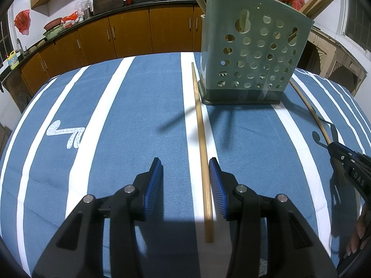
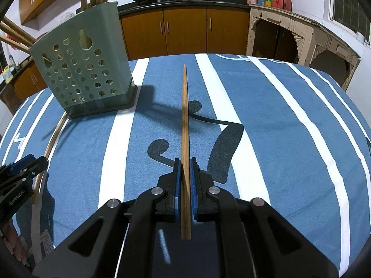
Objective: Organize utensils
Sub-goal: 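Position the open left tool over a wooden chopstick on the cloth, then close the left tool on the wooden chopstick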
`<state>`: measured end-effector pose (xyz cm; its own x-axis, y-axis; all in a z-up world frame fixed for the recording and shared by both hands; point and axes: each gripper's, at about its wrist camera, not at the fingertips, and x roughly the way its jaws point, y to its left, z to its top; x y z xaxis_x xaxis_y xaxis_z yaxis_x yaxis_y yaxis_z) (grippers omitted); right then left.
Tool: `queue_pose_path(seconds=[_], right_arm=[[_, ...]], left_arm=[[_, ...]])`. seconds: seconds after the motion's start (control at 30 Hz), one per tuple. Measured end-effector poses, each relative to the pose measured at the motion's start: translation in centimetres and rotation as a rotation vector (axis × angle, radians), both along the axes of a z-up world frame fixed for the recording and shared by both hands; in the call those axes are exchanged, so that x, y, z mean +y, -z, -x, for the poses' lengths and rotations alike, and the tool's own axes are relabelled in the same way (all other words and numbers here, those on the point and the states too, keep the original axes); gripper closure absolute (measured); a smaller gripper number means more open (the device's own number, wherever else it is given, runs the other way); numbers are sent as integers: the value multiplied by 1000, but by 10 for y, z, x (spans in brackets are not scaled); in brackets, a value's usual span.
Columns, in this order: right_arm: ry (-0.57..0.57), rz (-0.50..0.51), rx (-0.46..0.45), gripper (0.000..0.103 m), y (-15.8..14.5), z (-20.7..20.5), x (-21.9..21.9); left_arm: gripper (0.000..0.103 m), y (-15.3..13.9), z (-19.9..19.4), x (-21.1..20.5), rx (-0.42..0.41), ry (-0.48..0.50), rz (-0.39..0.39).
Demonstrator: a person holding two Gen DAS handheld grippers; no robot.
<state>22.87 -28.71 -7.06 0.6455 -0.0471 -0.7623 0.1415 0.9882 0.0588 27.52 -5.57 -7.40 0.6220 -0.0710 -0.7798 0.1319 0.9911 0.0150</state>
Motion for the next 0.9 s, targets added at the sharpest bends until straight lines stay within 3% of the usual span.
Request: queue_pose_path(seconds=[0.47,0.53,0.67,0.9], right_arm=[[0,-1,0,94,0,1,-1],[0,-1,-1,94,0,1,-1],[1,-27,-4,94,0,1,-4],[3,-59,-11,95,0,8,-7]], left_arm=[[60,0,0,0,0,-1,-1],[63,0,0,0,-1,-2,0],[90,-1,1,3,-5,-15,17],[95,-1,9,12,-7,22,3]])
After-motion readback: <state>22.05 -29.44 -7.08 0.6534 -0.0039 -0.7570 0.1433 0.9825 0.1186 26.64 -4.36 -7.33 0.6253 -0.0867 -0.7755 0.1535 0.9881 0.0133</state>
